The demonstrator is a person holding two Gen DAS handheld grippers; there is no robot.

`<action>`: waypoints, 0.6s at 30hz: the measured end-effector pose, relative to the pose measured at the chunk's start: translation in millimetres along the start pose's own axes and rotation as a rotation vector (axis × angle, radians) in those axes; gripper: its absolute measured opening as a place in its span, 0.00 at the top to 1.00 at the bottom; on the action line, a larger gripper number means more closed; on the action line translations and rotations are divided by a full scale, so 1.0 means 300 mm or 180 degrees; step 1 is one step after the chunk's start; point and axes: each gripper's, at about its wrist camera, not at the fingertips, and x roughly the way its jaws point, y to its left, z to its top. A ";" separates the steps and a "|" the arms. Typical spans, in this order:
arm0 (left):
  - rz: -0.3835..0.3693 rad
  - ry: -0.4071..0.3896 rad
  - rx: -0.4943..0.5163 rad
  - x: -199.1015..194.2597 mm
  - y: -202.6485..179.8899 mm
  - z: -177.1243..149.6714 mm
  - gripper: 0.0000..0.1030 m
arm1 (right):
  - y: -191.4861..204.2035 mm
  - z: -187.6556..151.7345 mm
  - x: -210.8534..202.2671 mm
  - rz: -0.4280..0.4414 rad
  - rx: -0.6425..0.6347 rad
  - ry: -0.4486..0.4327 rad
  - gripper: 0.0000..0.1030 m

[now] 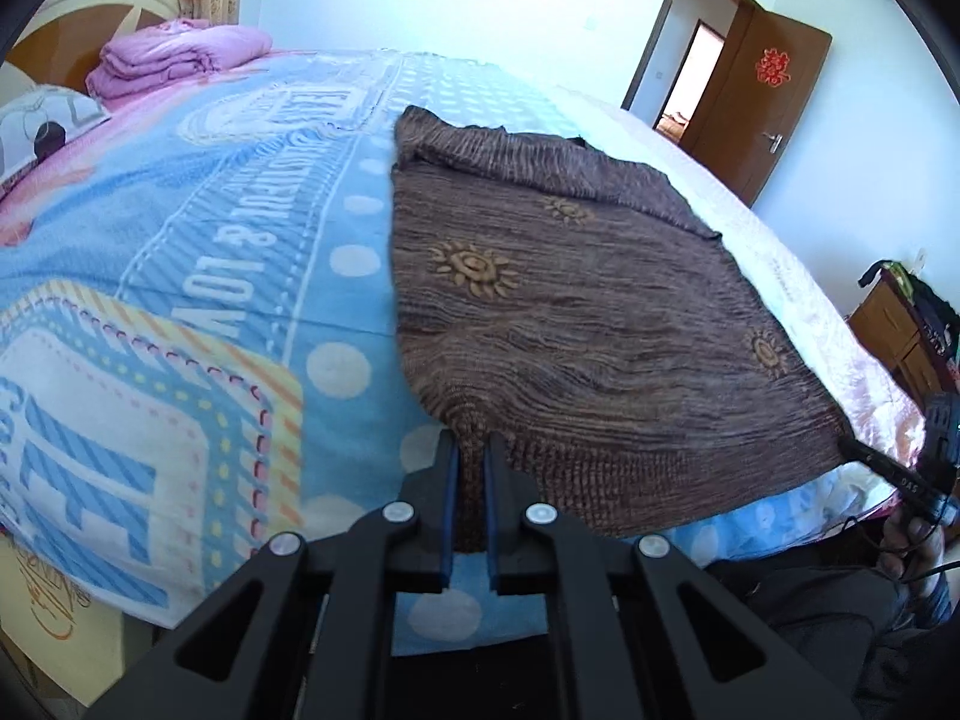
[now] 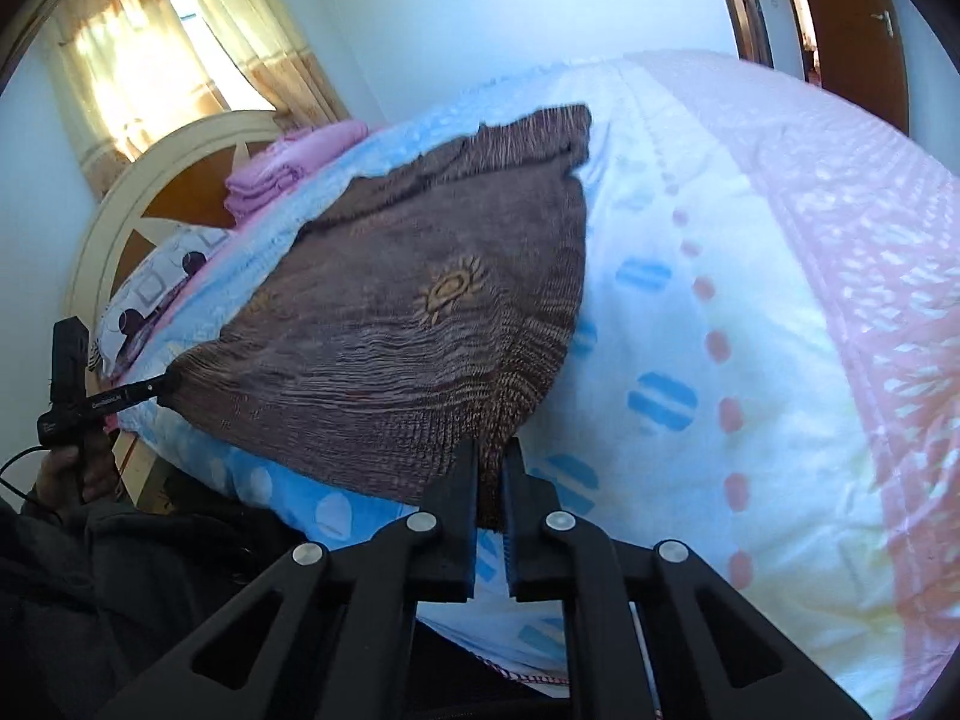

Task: Fold small clothes
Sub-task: 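Lift the hem with both grippers and fold it toward the collar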

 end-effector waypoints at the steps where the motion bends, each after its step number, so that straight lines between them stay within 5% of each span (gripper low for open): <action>1: 0.0099 0.0056 0.0059 0.019 -0.008 -0.006 0.93 | -0.004 -0.004 0.008 -0.0012 0.0019 0.0015 0.94; 8: 0.0404 0.0049 0.0367 0.019 -0.073 0.013 0.93 | 0.012 0.036 -0.021 0.0290 0.0172 -0.0193 0.94; 18: 0.0467 0.0012 0.0507 0.024 -0.103 0.123 0.93 | 0.004 0.134 -0.064 0.0368 0.0329 -0.0452 0.94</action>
